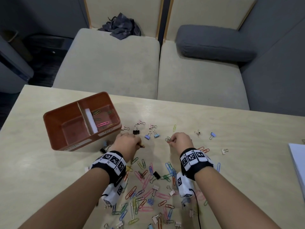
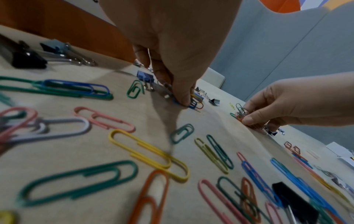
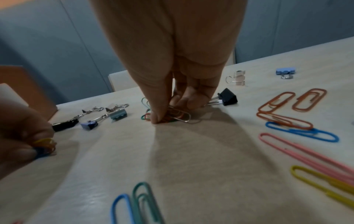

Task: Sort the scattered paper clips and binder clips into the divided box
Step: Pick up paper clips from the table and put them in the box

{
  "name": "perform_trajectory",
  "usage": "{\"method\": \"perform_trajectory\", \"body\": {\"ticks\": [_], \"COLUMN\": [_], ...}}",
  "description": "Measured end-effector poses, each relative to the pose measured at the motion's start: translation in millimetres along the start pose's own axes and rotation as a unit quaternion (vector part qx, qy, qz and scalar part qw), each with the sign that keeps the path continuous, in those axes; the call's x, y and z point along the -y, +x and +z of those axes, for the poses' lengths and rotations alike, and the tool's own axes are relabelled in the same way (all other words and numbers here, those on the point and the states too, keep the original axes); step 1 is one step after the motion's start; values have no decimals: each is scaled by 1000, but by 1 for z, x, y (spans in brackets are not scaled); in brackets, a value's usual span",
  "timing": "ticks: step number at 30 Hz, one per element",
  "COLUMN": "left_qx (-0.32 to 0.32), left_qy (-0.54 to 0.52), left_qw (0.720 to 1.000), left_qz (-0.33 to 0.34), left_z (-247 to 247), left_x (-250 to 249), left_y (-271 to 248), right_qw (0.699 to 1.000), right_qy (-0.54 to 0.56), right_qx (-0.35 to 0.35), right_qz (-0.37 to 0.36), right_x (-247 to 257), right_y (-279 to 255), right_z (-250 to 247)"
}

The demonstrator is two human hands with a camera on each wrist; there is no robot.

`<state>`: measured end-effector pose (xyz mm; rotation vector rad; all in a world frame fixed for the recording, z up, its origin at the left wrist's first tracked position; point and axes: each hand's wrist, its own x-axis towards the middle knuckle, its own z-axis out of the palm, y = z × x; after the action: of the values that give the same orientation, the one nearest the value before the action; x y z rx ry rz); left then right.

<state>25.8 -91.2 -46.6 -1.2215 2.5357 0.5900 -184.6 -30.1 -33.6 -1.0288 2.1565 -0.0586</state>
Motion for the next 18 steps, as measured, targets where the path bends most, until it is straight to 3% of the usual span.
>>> {"method": "perform_trajectory", "body": {"ticks": [6, 15, 18], "left_qx": [-23, -266, -301], "left_qy": [-47, -161, -158], "left_qw": [999, 950, 937], "left_qz": [-15, -12, -80], "left_z": [-1, -64, -89], "left_x": [0, 20, 48], "left_y": [-12, -57, -63], "right_qw": [998, 988, 985], "right_qy": [-51, -85, -55], "right_qx": [6, -2, -34], "right_qz": [-41, -127, -157], "right_x": [4, 20, 36], "right_y": [-11, -38, -48], "right_z": [10, 22, 19]}}
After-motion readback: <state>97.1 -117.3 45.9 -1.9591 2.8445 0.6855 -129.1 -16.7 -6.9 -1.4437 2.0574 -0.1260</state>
